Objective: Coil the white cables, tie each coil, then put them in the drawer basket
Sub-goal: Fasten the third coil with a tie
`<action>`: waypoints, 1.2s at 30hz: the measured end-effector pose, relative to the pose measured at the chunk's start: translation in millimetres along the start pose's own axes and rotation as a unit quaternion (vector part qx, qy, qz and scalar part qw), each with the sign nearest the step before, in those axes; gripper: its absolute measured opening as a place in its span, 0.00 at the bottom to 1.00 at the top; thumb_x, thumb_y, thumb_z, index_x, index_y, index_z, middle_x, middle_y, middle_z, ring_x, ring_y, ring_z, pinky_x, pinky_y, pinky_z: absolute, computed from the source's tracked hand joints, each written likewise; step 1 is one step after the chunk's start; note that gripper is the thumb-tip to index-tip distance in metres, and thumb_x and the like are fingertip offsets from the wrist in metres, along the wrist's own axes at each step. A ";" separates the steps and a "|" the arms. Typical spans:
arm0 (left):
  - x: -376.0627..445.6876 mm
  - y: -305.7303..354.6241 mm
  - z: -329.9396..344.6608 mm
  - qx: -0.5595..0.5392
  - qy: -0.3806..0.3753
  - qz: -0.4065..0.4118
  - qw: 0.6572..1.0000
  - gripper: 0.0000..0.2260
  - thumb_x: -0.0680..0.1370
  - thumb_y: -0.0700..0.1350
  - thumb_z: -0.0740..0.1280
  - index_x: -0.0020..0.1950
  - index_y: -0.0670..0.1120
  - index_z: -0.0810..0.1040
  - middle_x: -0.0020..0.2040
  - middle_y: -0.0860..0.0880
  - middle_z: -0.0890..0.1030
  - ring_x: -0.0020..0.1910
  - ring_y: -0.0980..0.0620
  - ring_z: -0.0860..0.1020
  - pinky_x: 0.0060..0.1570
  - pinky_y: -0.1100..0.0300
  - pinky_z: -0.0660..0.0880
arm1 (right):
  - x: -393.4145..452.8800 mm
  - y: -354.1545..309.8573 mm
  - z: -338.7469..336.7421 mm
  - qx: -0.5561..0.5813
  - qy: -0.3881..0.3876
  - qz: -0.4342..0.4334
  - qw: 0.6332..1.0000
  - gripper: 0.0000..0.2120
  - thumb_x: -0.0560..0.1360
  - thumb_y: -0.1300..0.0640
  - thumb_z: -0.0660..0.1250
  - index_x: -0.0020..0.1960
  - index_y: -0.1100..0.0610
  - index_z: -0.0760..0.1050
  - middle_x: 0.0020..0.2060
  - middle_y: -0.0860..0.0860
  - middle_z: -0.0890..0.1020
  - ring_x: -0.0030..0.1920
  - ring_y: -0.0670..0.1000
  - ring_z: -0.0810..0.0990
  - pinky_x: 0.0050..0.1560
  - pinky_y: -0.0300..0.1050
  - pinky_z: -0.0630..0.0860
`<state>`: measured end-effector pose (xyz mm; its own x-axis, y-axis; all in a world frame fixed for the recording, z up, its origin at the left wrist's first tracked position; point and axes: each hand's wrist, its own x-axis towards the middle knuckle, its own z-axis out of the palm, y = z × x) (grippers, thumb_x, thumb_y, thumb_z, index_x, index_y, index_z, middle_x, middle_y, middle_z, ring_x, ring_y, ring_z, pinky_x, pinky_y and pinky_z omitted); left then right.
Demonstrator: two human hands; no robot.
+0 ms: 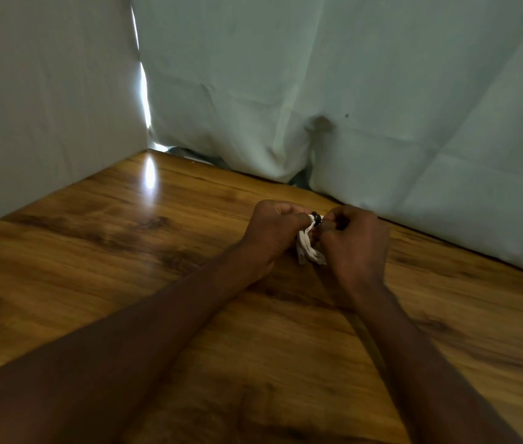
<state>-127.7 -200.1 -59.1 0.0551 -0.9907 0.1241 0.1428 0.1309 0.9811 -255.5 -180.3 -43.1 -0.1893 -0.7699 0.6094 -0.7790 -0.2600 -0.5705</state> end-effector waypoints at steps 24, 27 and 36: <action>4.2 -5.7 5.9 0.010 0.014 0.028 0.999 0.08 0.76 0.37 0.73 0.54 0.39 0.86 0.49 0.42 0.87 0.51 0.45 0.86 0.57 0.47 0.83 | 1.8 8.1 -3.1 -0.011 0.007 -0.043 0.999 0.01 0.68 0.57 0.72 0.38 0.52 0.81 0.31 0.47 0.81 0.35 0.49 0.79 0.37 0.45 0.70; 3.0 -4.8 5.9 0.020 0.012 0.033 0.999 0.08 0.76 0.37 0.73 0.54 0.40 0.86 0.49 0.44 0.87 0.51 0.47 0.86 0.56 0.48 0.83 | 1.6 6.4 -3.0 -0.014 0.014 -0.041 0.999 0.01 0.68 0.56 0.71 0.39 0.52 0.81 0.32 0.47 0.82 0.36 0.49 0.80 0.39 0.47 0.75; 0.0 -3.1 5.6 0.015 0.018 0.047 0.999 0.07 0.76 0.37 0.73 0.53 0.39 0.87 0.46 0.41 0.87 0.49 0.42 0.86 0.56 0.44 0.83 | 0.1 4.0 -1.5 0.024 0.029 -0.010 0.999 0.03 0.69 0.58 0.73 0.39 0.50 0.82 0.32 0.45 0.82 0.36 0.45 0.80 0.40 0.45 0.72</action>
<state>-133.7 -200.7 -61.3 0.1021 -0.9719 0.2119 0.1054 0.2224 0.9692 -259.5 -180.5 -44.5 -0.2100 -0.7293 0.6512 -0.7541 -0.3031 -0.5826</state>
